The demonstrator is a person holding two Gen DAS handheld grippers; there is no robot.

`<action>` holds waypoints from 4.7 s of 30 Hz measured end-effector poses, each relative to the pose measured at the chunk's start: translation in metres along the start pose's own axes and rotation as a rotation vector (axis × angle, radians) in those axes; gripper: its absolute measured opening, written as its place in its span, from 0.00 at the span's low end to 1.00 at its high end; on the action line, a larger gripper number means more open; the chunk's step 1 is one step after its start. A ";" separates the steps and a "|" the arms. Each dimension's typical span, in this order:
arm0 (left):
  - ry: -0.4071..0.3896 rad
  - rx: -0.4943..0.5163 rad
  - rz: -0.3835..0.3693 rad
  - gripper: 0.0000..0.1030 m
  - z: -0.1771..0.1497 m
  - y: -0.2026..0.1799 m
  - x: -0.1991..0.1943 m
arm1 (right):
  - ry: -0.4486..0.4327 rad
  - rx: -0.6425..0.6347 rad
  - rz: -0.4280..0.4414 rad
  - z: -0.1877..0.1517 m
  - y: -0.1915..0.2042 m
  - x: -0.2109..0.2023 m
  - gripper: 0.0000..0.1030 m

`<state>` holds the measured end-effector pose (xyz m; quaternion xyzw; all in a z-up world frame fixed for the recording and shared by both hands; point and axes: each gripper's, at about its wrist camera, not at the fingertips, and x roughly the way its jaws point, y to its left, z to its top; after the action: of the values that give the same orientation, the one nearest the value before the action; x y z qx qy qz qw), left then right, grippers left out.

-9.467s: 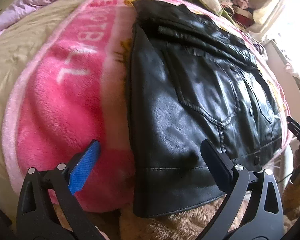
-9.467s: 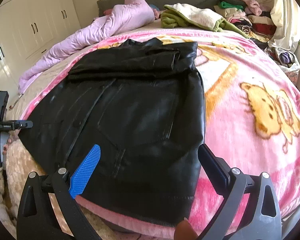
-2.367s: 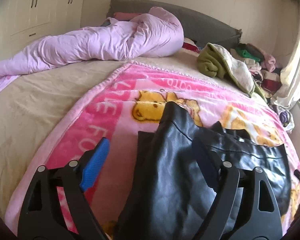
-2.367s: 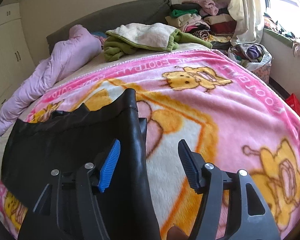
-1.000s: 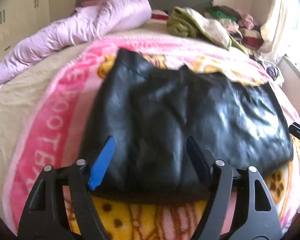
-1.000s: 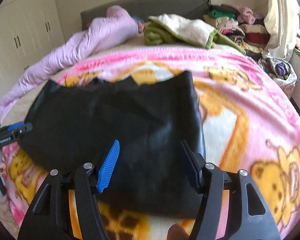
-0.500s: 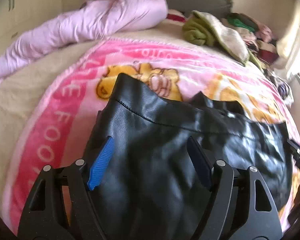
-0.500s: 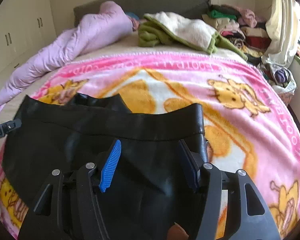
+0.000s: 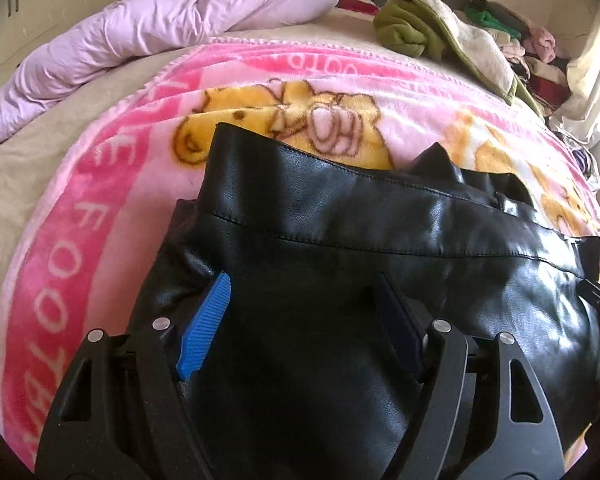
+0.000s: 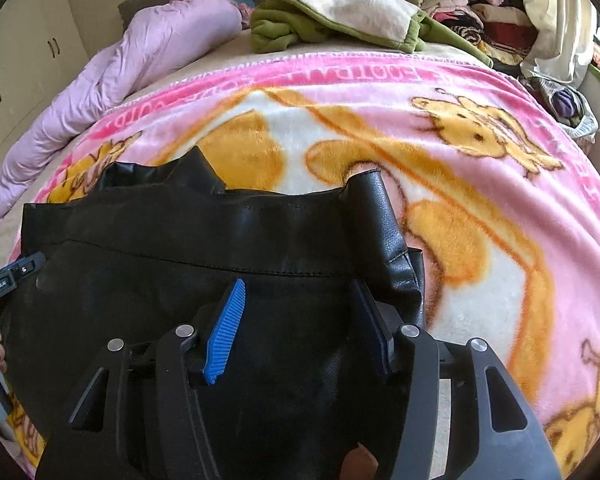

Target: Fold large clothes

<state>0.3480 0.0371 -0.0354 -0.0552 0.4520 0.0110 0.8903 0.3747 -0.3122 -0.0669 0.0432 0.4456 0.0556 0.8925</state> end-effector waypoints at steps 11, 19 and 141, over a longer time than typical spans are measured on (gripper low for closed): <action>-0.055 0.014 0.000 0.72 0.001 -0.006 -0.028 | -0.081 0.050 0.063 -0.001 -0.001 -0.033 0.60; -0.091 0.008 0.015 0.90 -0.002 -0.007 -0.049 | -0.123 0.030 0.053 -0.007 0.008 -0.054 0.81; 0.000 -0.147 -0.194 0.42 -0.038 0.062 -0.025 | 0.120 -0.118 0.174 0.018 0.154 0.049 0.02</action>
<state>0.2989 0.0954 -0.0431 -0.1639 0.4423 -0.0419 0.8808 0.4093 -0.1530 -0.0757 0.0258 0.4886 0.1614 0.8571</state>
